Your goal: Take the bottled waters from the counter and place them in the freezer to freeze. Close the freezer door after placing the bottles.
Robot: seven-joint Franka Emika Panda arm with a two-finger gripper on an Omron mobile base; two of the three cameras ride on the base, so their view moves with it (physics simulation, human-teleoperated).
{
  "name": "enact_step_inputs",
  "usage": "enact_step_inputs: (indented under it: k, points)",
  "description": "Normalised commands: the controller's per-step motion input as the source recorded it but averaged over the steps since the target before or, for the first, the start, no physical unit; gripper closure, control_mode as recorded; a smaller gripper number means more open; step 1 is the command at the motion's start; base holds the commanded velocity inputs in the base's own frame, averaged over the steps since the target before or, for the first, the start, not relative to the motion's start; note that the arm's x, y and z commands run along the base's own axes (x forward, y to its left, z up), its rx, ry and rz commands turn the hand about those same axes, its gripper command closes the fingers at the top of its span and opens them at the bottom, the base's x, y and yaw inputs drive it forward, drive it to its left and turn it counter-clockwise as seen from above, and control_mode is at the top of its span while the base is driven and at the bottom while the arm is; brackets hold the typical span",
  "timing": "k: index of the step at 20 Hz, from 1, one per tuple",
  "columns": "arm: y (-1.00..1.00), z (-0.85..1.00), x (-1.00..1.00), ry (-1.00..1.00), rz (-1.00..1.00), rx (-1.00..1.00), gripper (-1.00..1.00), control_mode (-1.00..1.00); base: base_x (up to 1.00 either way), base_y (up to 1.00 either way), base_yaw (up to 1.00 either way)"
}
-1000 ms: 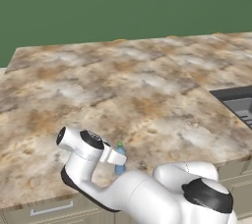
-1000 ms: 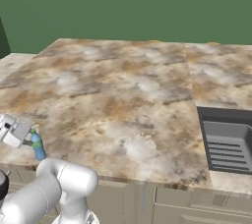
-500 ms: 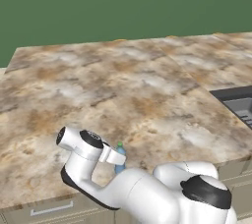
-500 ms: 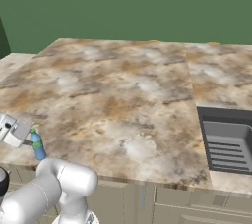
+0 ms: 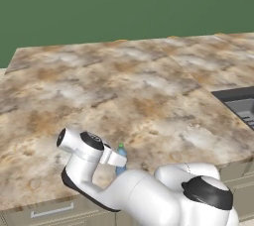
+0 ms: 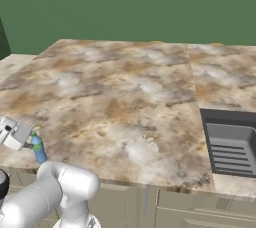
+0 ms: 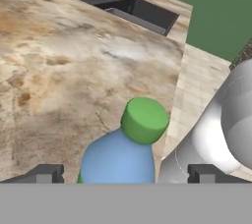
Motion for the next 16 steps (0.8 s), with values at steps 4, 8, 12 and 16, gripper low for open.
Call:
enact_step_inputs:
  k: [4,8,12,16]
  points:
    - [0.00,-0.14,0.00,0.00,0.00,-0.02,-1.00,-1.00,0.00,0.00,0.00]
    - [0.00,-0.14,0.00,0.00,0.00,-0.03,-1.00,-1.00,0.00,0.00,0.00]
    - [0.00,-0.03,0.00,0.00,0.00,-0.03,-1.00,-1.00,0.00,0.00,0.00]
    - [0.00,0.00,0.00,-0.01,0.00,-0.04,-1.00,-1.00,0.00,0.00,0.00]
